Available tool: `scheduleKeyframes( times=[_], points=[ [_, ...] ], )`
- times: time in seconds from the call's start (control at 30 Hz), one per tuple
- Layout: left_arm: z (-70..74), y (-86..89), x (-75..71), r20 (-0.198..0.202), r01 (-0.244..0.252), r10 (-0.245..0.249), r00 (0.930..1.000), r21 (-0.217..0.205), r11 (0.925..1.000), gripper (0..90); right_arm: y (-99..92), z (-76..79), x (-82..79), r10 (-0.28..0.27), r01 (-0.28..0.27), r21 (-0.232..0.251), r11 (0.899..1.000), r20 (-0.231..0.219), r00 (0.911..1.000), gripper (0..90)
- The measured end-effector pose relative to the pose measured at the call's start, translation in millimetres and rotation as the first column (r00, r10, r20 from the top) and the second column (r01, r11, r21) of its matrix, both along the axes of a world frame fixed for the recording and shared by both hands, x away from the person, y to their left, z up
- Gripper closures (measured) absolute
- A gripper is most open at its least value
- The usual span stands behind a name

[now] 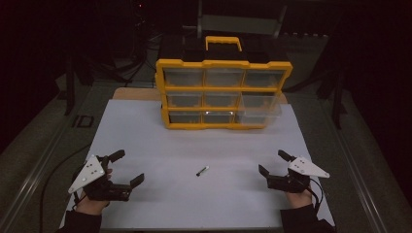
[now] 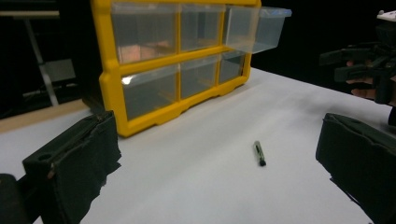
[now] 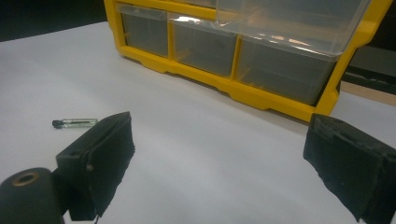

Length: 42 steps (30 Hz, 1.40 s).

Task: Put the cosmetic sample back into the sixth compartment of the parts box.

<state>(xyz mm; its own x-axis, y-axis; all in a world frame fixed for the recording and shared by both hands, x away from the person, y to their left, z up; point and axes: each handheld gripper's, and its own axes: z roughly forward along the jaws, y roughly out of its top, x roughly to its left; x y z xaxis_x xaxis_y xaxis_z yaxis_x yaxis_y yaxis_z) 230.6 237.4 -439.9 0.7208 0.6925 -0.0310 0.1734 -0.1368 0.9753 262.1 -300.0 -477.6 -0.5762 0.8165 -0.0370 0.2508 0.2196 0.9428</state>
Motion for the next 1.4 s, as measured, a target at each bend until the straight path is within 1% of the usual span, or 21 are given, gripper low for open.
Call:
scheduleKeyframes(
  times=[0.07, 0.17, 0.4, 0.43, 0.5, 0.6, 0.63, 0.73, 0.8, 0.83, 0.9, 0.97, 1.0, 1.03, 1.07, 1.1, 1.13, 1.2, 1.27, 1.3, 1.4],
  points=[
    [5.7, -4.2, 3.2, 0.006, 0.012, -0.012, 0.9999, 0.016, 0.9998, 0.0, 0.5, -0.1, 0.2, -0.003, 0.003, -0.005, 1.000, -0.001, 1.0000, 8.7],
    [12.3, -9.9, 10.3, -0.008, 0.027, -0.027, 0.9996, 0.016, 0.9995, 0.0, 1.0, 0.0, 0.2, 0.001, -0.001, -0.001, 1.000, -0.002, 1.0000, 8.7],
    [27.7, -31.1, 21.9, -0.010, 0.073, -0.073, 0.9973, 0.043, 0.9964, 0.0, 0.6, 0.6, 0.4, 0.000, 0.000, 0.005, 1.000, 0.000, 1.0000, 8.7],
    [27.7, -31.1, 21.9, -0.010, 0.073, -0.073, 0.9973, 0.043, 0.9964, 0.0, 0.6, 0.6, 0.4, 0.000, 0.000, 0.005, 1.000, 0.000, 1.0000, 8.7],
    [34.0, -39.2, 26.7, -0.012, 0.093, -0.093, 0.9956, 0.041, 0.9948, 0.0, 0.7, 0.7, 0.4, 0.001, -0.001, 0.004, 1.000, 0.000, 1.0000, 8.7],
    [36.6, -42.2, 28.5, -0.010, 0.098, -0.098, 0.9951, 0.036, 0.9945, 0.0, 0.8, 0.7, 0.4, 0.001, -0.001, 0.005, 1.000, 0.000, 1.0000, 8.7],
    [40.9, -47.8, 31.4, -0.010, 0.111, -0.111, 0.9937, 0.035, 0.9931, 0.0, 0.9, 0.7, 0.4, 0.000, 0.000, 0.004, 1.000, 0.001, 1.0000, 8.7],
    [45.9, -55.7, 35.2, -0.012, 0.125, -0.124, 0.9922, 0.043, 0.9913, 0.0, 1.0, 0.7, 0.6, 0.000, 0.000, 0.005, 1.000, -0.003, 1.0000, 8.7],
    [47.5, -58.2, 36.4, -0.013, 0.137, -0.136, 0.9906, 0.039, 0.9898, 0.0, 1.1, 0.7, 0.6, 0.000, 0.000, 0.006, 1.000, -0.002, 1.0000, 8.7],
    [50.3, -63.5, 38.0, -0.009, 0.148, -0.148, 0.9890, 0.040, 0.9882, 0.0, 1.2, 0.7, 0.6, 0.000, 0.000, 0.004, 1.000, -0.002, 1.0000, 8.7],
    [53.1, -70.4, 39.6, -0.005, 0.158, -0.158, 0.9874, 0.057, 0.9858, 0.0, 1.4, 0.6, 0.6, 0.002, -0.002, 0.003, 1.000, -0.003, 1.0000, 8.7],
    [55.5, -77.8, 41.6, -0.007, 0.165, -0.165, 0.9862, 0.061, 0.9843, 0.0, 1.6, 0.4, 1.0, 0.003, -0.003, 0.004, 1.000, -0.005, 1.0000, 8.7],
    [55.5, -77.8, 41.6, -0.007, 0.165, -0.165, 0.9862, 0.061, 0.9843, 0.0, 1.6, 0.4, 1.0, 0.003, -0.003, 0.004, 1.000, -0.005, 1.0000, 8.7],
    [57.8, -88.9, 44.9, -0.011, 0.185, -0.184, 0.9828, 0.061, 0.9809, 0.0, 2.2, 0.4, 1.1, 0.005, -0.005, 0.005, 1.000, -0.003, 1.0000, 8.7],
    [57.8, -88.9, 44.9, -0.011, 0.185, -0.184, 0.9828, 0.061, 0.9809, 0.0, 2.2, 0.4, 1.1, 0.005, -0.005, 0.005, 1.000, -0.003, 1.0000, 8.7],
    [58.2, -95.7, 46.6, -0.005, 0.192, -0.192, 0.9813, 0.064, 0.9792, 0.0, 2.5, 0.4, 1.0, 0.007, -0.007, 0.006, 1.000, -0.005, 1.0000, 8.7],
    [58.2, -95.7, 46.6, -0.005, 0.192, -0.192, 0.9813, 0.064, 0.9792, 0.0, 2.5, 0.4, 1.0, 0.007, -0.007, 0.006, 1.000, -0.005, 1.0000, 8.7],
    [58.4, -99.1, 47.5, -0.009, 0.192, -0.192, 0.9813, 0.068, 0.9790, 0.0, 2.8, 0.4, 0.9, 0.006, -0.006, 0.007, 1.000, -0.007, 1.0000, 8.7],
    [58.1, -108.5, 50.4, -0.044, 0.212, -0.210, 0.9768, 0.064, 0.9751, 0.0, 2.8, 0.2, 1.0, 0.008, -0.008, 0.010, 1.000, -0.008, 0.9999, 8.7],
    [57.7, -111.8, 51.7, -0.055, 0.218, -0.214, 0.9753, 0.071, 0.9734, 0.0, 2.6, 0.0, 1.4, 0.008, -0.008, 0.009, 1.000, -0.006, 0.9999, 8.7],
    [55.0, -121.9, 54.9, -0.077, 0.215, -0.207, 0.9752, 0.102, 0.9714, 0.0, 2.8, 0.1, 1.2, 0.009, -0.009, 0.011, 1.000, -0.008, 0.9999, 8.7]
  ],
)
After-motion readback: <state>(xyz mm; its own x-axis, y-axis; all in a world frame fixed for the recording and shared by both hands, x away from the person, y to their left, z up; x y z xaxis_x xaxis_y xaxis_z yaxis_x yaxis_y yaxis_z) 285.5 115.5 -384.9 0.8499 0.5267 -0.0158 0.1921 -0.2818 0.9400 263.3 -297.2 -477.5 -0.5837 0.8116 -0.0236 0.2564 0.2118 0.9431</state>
